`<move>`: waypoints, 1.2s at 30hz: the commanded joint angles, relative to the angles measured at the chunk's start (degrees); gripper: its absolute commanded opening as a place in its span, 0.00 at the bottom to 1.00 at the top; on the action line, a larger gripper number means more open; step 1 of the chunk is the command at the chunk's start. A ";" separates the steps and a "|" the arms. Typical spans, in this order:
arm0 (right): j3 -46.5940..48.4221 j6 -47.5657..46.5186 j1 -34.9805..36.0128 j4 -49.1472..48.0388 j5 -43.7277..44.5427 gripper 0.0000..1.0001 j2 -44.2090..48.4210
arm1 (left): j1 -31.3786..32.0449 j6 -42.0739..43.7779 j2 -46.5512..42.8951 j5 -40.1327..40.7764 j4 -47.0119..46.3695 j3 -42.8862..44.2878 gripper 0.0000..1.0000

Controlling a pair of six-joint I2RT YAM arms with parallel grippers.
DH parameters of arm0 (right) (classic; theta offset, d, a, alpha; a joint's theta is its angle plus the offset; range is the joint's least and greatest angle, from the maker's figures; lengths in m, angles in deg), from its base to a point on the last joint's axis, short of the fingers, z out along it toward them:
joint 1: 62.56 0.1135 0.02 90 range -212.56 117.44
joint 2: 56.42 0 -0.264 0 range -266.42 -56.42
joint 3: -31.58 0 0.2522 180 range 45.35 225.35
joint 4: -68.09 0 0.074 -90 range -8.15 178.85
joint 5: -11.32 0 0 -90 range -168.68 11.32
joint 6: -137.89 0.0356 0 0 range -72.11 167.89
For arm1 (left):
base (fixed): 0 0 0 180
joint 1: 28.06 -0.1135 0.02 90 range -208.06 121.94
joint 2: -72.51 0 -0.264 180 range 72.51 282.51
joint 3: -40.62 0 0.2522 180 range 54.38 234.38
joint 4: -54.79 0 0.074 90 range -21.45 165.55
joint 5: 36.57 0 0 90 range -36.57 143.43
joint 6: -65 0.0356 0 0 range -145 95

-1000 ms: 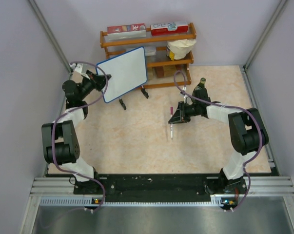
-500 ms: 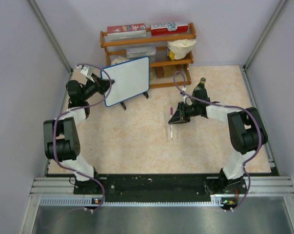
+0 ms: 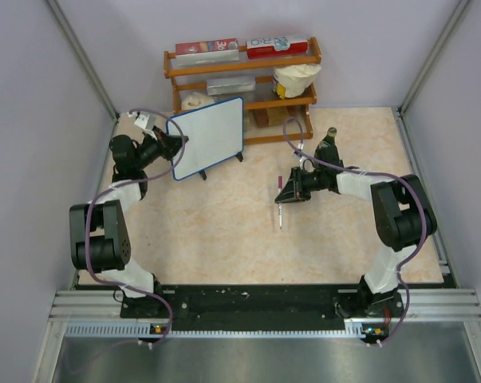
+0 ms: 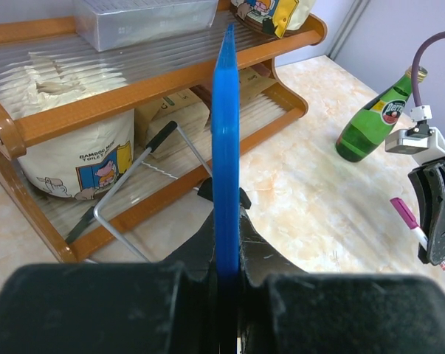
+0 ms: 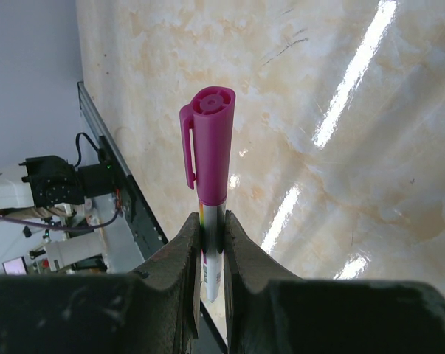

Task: Write a sentence on the whiteboard
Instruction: Put down the whiteboard on the whiteboard stand.

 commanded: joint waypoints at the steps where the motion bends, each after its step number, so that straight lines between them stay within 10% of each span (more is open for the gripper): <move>1: 0.38 -0.12 0.25 -2.21 -1.56 0.00 0.61 | -0.89 4.19 -2.90 3.82 4.27 -0.95 0.00; 23: -0.59 0.14 0.25 -2.83 -1.29 0.00 2.72 | 6.23 -10.14 -8.70 0.38 0.95 -7.36 0.00; 36: -1.20 0.32 0.25 -2.74 -1.38 0.00 4.39 | 15.20 -3.72 -15.64 5.48 13.33 -11.58 0.00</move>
